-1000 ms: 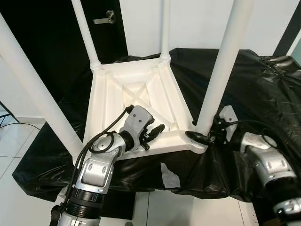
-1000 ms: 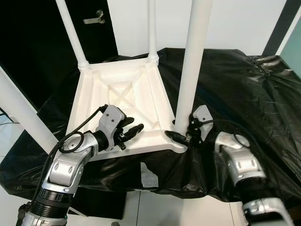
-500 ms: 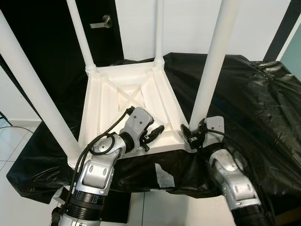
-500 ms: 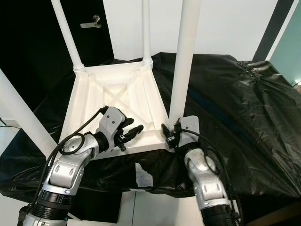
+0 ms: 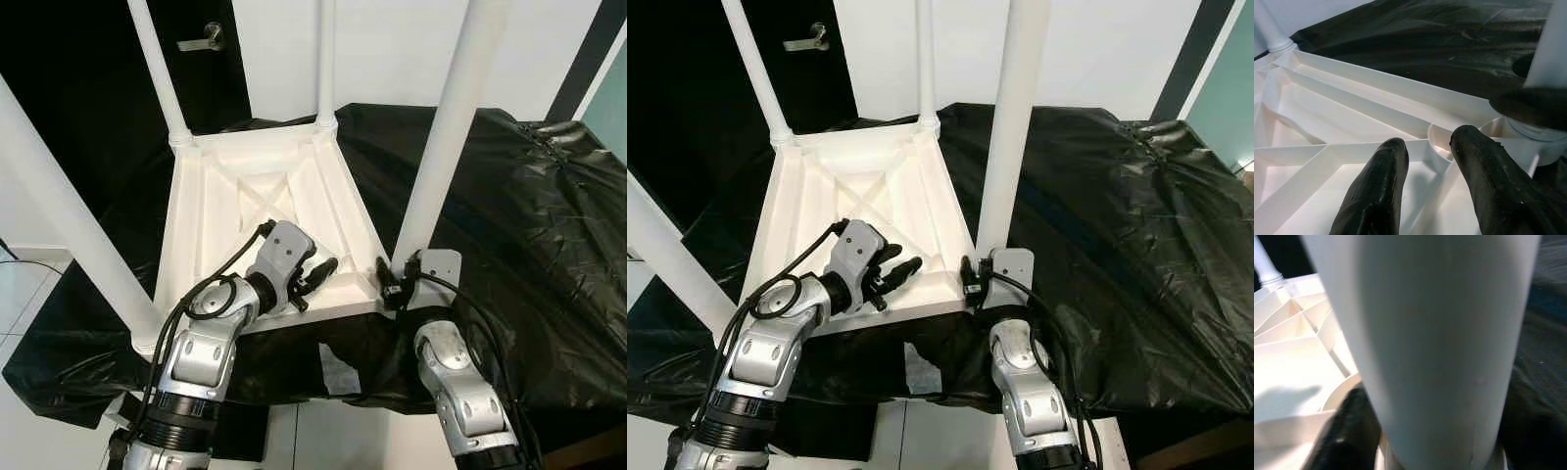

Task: Building children table

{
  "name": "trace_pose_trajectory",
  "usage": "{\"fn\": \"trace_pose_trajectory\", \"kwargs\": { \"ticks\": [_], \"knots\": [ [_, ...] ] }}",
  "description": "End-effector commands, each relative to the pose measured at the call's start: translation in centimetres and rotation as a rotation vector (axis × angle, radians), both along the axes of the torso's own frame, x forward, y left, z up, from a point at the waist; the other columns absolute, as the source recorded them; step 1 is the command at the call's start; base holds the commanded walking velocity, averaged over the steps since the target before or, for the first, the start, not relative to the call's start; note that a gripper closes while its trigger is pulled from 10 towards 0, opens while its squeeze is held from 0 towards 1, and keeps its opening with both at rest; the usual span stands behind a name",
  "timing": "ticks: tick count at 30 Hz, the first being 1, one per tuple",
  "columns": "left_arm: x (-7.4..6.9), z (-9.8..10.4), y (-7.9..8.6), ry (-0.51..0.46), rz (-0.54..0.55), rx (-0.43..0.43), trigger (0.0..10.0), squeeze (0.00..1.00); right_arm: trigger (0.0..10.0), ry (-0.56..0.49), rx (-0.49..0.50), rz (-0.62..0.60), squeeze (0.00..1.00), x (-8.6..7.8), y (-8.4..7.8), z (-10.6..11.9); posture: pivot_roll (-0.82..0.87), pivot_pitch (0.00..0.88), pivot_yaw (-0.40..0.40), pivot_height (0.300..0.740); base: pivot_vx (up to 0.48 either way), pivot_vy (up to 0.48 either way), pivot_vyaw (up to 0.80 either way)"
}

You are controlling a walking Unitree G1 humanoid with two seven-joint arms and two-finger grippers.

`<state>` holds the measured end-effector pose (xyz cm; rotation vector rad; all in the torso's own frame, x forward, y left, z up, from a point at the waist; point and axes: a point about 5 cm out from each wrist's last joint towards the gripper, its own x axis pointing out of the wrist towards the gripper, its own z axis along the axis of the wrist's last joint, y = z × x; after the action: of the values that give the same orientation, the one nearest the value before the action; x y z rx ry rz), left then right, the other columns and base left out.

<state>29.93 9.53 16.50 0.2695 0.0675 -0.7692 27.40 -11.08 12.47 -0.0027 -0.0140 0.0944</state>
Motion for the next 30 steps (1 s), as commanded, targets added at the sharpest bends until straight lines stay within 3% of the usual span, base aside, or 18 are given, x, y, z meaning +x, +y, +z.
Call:
{"fn": "trace_pose_trajectory", "kwargs": {
  "ticks": [1,4,5,10,11,12,13,16,20,25,30],
  "knots": [
    [0.9,0.3,0.8,-0.057,0.175,0.006,10.0,0.0,10.0,-0.019,-0.024,0.042,1.0,-0.2,-0.3,0.3,-0.05,0.0,0.008,0.74,0.0,0.0,0.0],
    [1.0,0.3,0.9,-0.068,0.173,0.024,10.0,0.0,10.0,-0.033,-0.042,0.064,1.0,-0.4,-1.2,0.4,-0.05,0.0,0.011,0.74,0.0,0.0,0.0],
    [1.1,0.3,1.0,-0.058,0.171,0.024,10.0,0.0,10.0,-0.048,-0.053,0.092,1.0,-0.7,-2.4,0.6,-0.05,0.0,0.019,0.74,0.0,0.0,0.0],
    [1.1,0.2,1.1,-0.045,0.168,0.012,10.0,0.0,10.0,-0.055,-0.065,0.158,1.0,-1.2,-3.8,0.6,-0.05,0.0,0.031,0.74,0.0,0.0,0.0],
    [1.0,0.1,1.2,-0.041,0.155,0.022,10.0,0.0,10.0,-0.043,-0.065,0.21,0.9,-1.4,-4.8,0.5,-0.05,0.0,0.037,0.74,0.0,0.0,0.0],
    [1.0,0.0,1.2,-0.034,0.15,0.026,10.0,0.0,10.0,-0.037,-0.064,0.232,0.9,-1.4,-5.3,0.6,-0.05,0.0,0.037,0.74,0.0,0.0,0.0],
    [0.9,0.0,1.3,-0.032,0.135,0.026,10.0,0.0,10.0,-0.032,-0.058,0.276,0.0,-1.3,-5.7,0.7,-0.05,0.0,0.04,0.74,0.0,0.0,0.0],
    [0.6,-0.3,1.3,-0.005,0.099,0.015,10.0,0.0,10.0,-0.015,-0.08,0.383,0.0,-0.9,-6.3,0.8,-0.05,0.0,0.047,0.74,0.0,0.0,0.0],
    [0.1,-0.4,1.3,0.024,0.034,-0.009,10.0,0.0,10.0,-0.006,-0.2,0.542,0.0,0.1,-6.9,1.1,-0.05,0.0,0.045,0.74,0.0,0.0,0.0],
    [-0.1,-0.3,1.3,0.028,0.012,-0.018,10.0,0.0,10.0,-0.011,-0.233,0.59,0.0,0.5,-6.9,1.3,-0.04,0.0,0.039,0.74,0.0,0.0,0.0],
    [-1.4,-0.5,1.2,0.031,-0.092,-0.019,10.0,0.0,10.0,-0.006,-0.276,0.714,0.0,1.6,-6.2,1.9,-0.03,0.0,0.029,0.74,0.0,0.0,0.0]
  ]
}}
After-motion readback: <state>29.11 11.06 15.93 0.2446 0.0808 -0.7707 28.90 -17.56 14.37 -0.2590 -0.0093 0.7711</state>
